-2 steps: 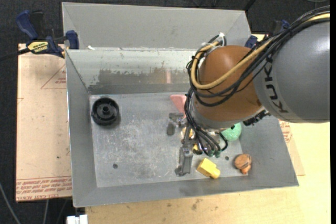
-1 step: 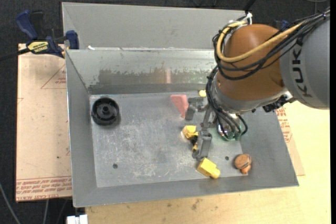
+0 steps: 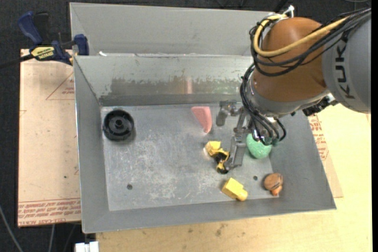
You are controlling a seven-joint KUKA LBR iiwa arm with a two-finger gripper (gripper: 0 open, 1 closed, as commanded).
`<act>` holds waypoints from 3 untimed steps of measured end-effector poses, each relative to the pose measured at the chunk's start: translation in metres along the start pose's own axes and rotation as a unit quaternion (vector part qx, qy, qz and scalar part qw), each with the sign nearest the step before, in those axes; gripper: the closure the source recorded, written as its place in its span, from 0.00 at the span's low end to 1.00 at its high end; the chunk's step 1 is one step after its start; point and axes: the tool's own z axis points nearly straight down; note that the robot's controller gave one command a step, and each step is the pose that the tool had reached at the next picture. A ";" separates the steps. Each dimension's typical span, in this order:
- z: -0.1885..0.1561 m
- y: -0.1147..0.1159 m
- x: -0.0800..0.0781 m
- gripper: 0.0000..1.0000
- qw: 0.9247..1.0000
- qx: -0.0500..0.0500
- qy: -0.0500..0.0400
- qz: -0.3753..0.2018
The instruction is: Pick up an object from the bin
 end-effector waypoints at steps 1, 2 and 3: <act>0.056 0.001 -0.029 0.00 1.000 -0.001 0.002 -0.023; 0.078 -0.029 -0.020 0.00 1.000 -0.001 0.005 0.026; 0.096 -0.038 -0.027 0.00 0.999 0.000 0.004 0.038</act>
Offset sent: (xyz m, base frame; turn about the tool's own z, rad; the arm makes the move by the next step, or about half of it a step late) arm 0.0085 -0.0523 -0.0866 0.1246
